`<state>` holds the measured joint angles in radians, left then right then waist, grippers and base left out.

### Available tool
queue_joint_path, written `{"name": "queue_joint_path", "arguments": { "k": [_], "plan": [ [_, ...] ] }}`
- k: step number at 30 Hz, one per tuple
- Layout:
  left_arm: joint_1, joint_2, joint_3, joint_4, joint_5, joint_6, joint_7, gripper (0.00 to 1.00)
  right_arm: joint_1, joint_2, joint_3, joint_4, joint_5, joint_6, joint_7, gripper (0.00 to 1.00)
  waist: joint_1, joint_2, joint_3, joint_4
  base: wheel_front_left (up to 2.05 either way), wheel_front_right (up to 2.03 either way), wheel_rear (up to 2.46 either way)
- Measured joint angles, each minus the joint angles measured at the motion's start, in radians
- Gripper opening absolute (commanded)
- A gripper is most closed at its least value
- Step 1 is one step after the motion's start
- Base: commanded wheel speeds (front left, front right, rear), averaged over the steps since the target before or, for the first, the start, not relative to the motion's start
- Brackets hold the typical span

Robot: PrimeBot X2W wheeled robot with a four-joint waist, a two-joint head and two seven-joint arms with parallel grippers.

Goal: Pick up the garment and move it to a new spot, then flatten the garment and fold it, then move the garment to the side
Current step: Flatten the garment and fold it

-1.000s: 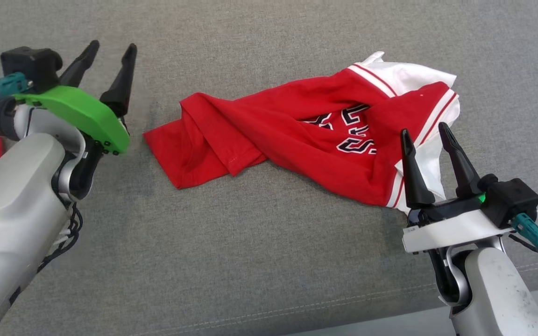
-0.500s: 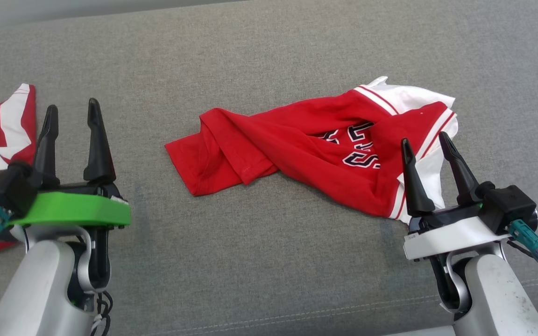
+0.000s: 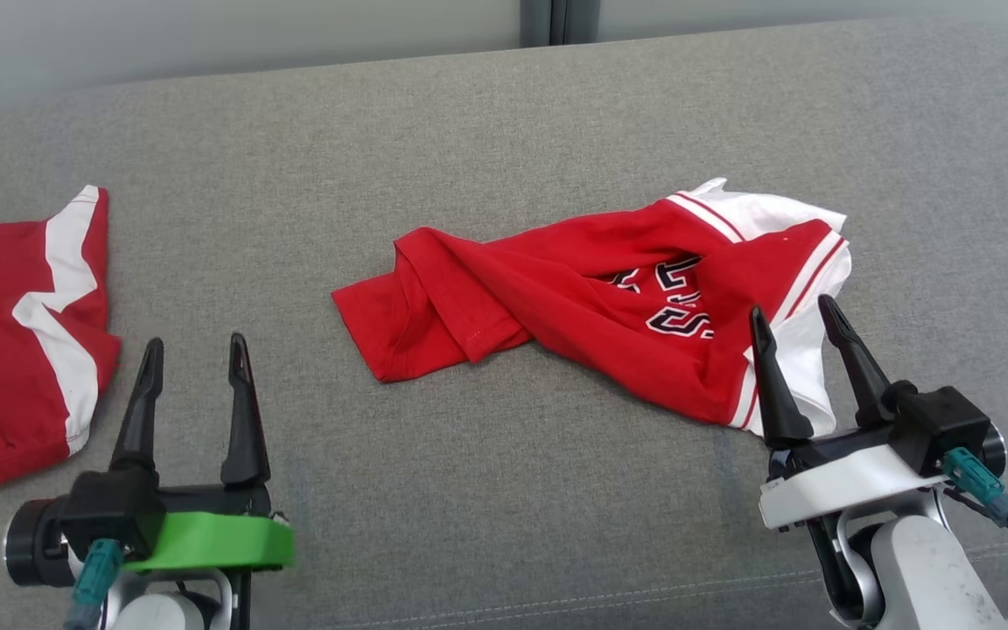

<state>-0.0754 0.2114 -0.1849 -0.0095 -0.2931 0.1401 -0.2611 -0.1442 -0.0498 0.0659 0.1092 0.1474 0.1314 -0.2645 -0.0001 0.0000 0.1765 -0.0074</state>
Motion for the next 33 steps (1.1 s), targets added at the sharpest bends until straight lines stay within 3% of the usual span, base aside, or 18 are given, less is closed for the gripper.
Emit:
{"name": "queue_joint_path", "arguments": {
  "k": [19, 24, 29, 33],
  "plan": [
    [0.042, -0.034, 0.021, 0.032, 0.086, -0.072, 0.000, 1.00, 0.037, 0.000, -0.023, -0.013, 0.003, 0.000, 0.018, 1.00, 0.0000, 0.0000, -0.031, 0.018, 0.00, 0.00, 0.00],
    [-0.025, -0.036, -0.024, 0.055, 0.096, -0.129, 0.007, 1.00, 0.036, 0.000, -0.025, -0.025, 0.003, 0.000, 0.023, 1.00, 0.0000, 0.0000, -0.011, 0.018, 0.00, 0.00, 0.00],
    [-0.123, -0.048, -0.112, 0.124, 0.083, -0.204, 0.152, 1.00, 0.030, 0.000, -0.014, -0.026, 0.009, 0.000, 0.026, 1.00, 0.0000, 0.0000, 0.014, 0.002, 0.00, 0.00, 0.00],
    [-0.181, -0.048, -0.170, 0.189, 0.059, -0.240, 0.264, 1.00, 0.020, -0.001, -0.007, -0.023, 0.016, 0.000, 0.025, 1.00, 0.0000, 0.0000, 0.029, -0.015, 0.00, 0.00, 0.00]
  ]
}}
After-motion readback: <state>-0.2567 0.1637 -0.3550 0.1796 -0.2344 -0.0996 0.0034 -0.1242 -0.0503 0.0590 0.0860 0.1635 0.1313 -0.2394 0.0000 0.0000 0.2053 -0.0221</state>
